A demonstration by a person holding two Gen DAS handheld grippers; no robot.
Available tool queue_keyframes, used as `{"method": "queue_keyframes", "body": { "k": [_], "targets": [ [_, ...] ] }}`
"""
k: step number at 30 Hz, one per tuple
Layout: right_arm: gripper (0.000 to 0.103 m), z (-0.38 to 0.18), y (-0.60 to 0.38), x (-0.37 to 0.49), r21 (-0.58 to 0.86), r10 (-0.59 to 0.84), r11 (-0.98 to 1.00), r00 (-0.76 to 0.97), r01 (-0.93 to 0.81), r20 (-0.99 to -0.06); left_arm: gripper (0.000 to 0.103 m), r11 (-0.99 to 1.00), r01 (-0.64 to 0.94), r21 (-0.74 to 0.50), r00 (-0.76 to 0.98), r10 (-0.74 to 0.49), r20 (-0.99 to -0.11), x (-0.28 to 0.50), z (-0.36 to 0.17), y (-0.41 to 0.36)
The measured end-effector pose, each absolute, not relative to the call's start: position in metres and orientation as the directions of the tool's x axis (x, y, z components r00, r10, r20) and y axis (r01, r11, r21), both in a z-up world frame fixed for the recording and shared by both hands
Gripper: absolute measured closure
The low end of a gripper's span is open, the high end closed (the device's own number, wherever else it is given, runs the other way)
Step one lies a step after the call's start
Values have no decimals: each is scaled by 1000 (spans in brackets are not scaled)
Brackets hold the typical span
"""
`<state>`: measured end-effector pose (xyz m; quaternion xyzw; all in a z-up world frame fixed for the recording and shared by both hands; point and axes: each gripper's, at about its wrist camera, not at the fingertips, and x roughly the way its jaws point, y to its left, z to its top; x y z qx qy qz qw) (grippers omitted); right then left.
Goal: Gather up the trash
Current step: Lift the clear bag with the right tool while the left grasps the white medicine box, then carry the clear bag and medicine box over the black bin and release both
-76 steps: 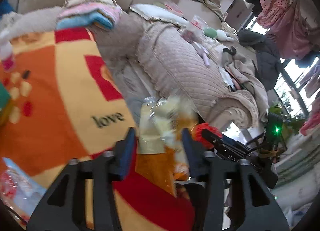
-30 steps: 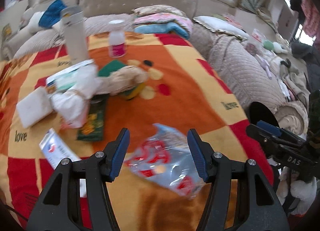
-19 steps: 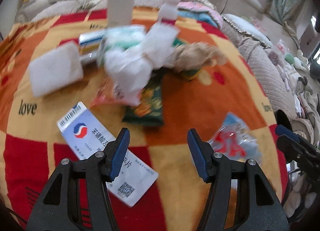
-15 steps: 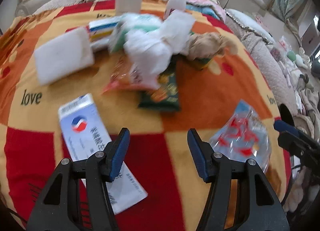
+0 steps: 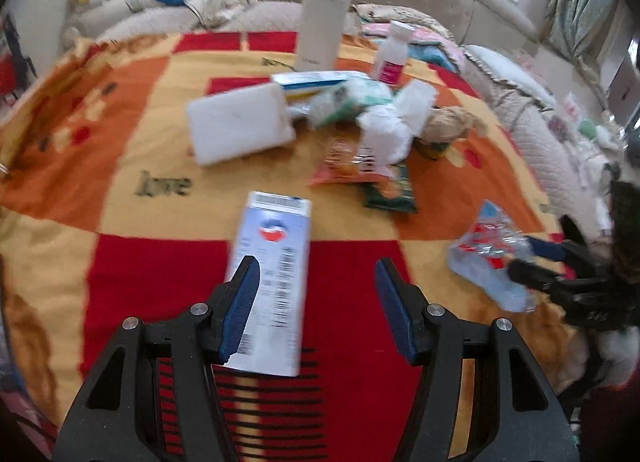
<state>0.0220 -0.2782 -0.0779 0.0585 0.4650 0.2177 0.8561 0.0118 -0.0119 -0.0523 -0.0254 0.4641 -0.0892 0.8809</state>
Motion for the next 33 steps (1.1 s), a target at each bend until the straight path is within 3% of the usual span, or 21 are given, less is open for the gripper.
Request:
{"method": "queue_keyframes", "body": {
  "k": [3,12,14,17,24,33],
  "targets": [
    [23,-81,-275,24,289,418,901,469,-324,-778,44,993,112,-47,544,-101,-833,15,-64,-7],
    [21,-95,-269,29,256,389,912,471,-322,-792,44,994,102,-26,513,-75,-855,19,-92,0],
    [42,-94,-270,26,245,383,915,493,-321,-781,45,994,102,-49,504,-94,-858,20,-95,1],
    [48,-91,-274,23,246,381,917,509,-315,-771,56,991,109,-81,513,-126,-849,17,-92,-3],
    [51,-66,-291,7,228,363,928,588,-294,-723,56,974,165,-154,538,-219,-814,15,-68,-31],
    [51,-50,-337,-14,237,303,953,653,-190,-694,56,954,264,-140,547,-268,-793,18,-49,-92]
  ]
}}
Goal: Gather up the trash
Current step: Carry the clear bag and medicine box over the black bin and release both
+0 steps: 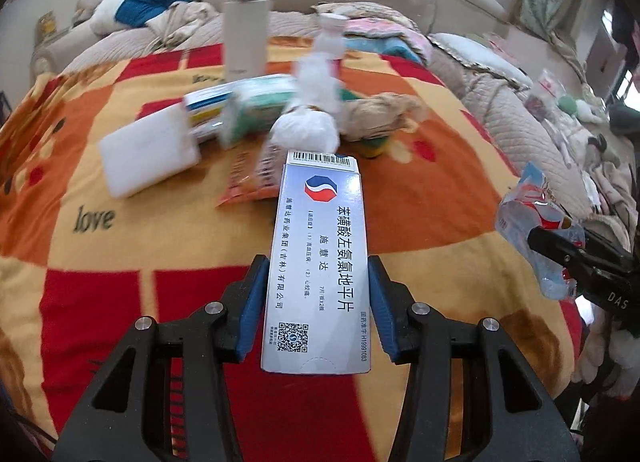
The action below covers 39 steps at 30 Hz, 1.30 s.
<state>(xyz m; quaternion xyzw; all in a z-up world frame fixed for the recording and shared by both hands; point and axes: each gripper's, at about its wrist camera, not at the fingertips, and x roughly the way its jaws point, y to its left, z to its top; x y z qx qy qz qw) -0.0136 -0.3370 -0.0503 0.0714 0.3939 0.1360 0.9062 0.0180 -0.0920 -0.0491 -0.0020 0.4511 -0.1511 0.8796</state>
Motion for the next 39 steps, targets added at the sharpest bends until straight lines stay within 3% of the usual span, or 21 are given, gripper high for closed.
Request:
{"method": "queue_keyframes", "body": {
  "k": [13,31,39],
  "targets": [
    [51,-42,-420,-46,239,178,971,707,-13,-685,56,899,421,-119,535,-352,-768,18,-29,-175],
    [50,-53,-544,-89,255,-23,924,707,285,-706,56,764,596,-247,360,-529,-769,16,-26,-305],
    [48,-77,-578,-93,274,-46,888,665,370,-746,56,708,648,-280,278,-563,-778,13,-38,-366]
  ]
}}
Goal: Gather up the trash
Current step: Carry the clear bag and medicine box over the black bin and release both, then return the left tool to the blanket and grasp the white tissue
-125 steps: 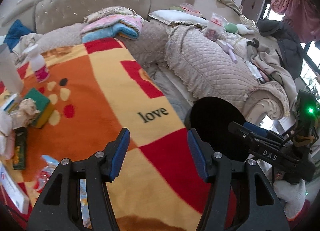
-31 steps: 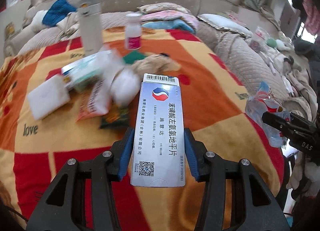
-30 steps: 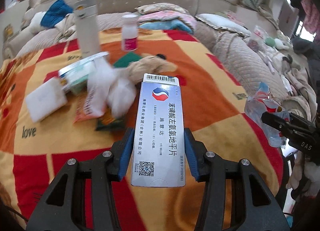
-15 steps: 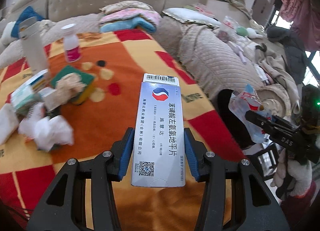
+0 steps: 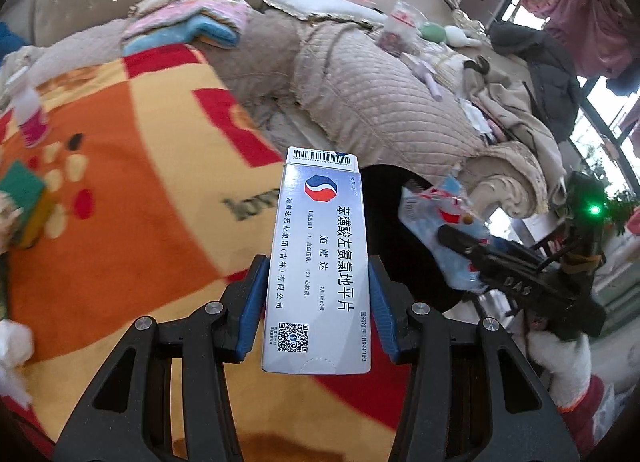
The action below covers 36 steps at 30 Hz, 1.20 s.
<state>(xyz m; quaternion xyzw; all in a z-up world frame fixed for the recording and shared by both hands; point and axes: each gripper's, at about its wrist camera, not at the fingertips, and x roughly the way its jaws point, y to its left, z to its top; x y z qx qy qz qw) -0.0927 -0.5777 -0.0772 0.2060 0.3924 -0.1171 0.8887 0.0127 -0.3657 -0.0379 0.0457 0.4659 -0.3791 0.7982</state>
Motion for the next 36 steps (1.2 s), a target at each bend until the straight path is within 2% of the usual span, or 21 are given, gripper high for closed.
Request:
{"method": "queue_keyframes", "body": {
  "k": [3,5,8,10,11,16,23,31,36],
  "targets": [
    [41,-84,-588,-91,290,-51,867,652,405,-757,56,698,653,-295,251,-567,-785,15,-45,-383],
    [29,-91,-598,-91,327,-31,845,649,423,-760,56,684,646,-339,220,-592,-775,18,-51,-394],
    [23,-97,-609,-90,374,-4,817,653,439,-757,55,670,639,-379,196,-617,-762,22,-56,-405],
    [21,-97,-613,-90,387,-5,805,657,449,-754,47,665,629,-403,178,-628,-758,25,-59,-408],
    [21,-96,-612,-91,391,-4,803,660,450,-751,44,662,625,-412,175,-634,-753,27,-59,-408],
    [17,-91,-610,-91,415,6,800,686,433,-728,43,665,628,-405,176,-628,-758,28,-60,-406],
    [16,-82,-597,-85,410,14,821,703,397,-711,43,700,618,-358,226,-594,-772,24,-53,-386],
    [16,-70,-558,-81,375,33,868,716,325,-697,43,776,598,-202,365,-487,-793,15,-46,-351],
    [16,-65,-525,-73,362,75,896,717,257,-693,43,806,566,-174,403,-455,-794,17,-45,-318]
  ]
}}
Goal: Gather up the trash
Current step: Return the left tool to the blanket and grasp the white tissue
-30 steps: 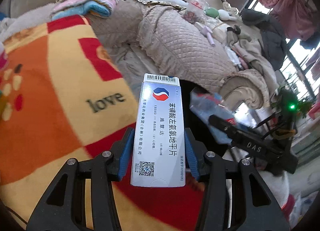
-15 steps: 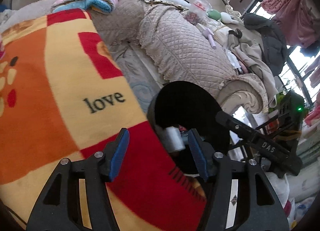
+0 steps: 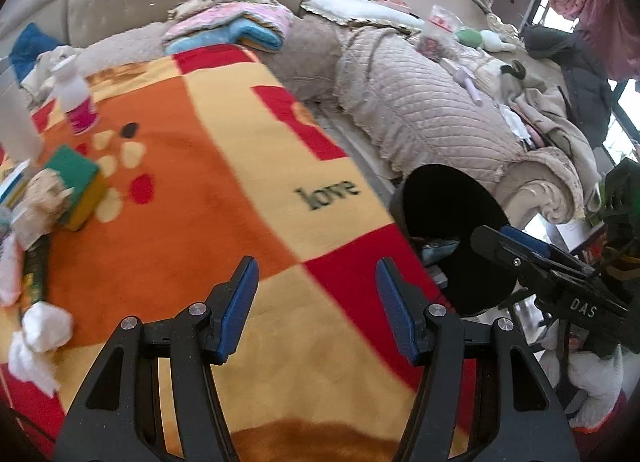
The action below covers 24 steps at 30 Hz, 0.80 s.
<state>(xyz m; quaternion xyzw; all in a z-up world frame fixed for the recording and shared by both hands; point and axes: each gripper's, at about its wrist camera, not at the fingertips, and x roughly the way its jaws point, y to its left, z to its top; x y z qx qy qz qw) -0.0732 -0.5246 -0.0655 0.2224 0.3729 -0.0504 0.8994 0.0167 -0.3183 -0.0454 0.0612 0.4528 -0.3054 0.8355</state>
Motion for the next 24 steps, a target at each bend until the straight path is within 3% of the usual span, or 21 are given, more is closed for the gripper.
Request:
{"method": "queue_keyframes", "body": {
  "k": [24],
  "targets": [
    [17,-65,-367,-12,329,316,939,626,-99,-713,43,952,281,-117,562,-262,-784,47,-60,-112]
  ]
}}
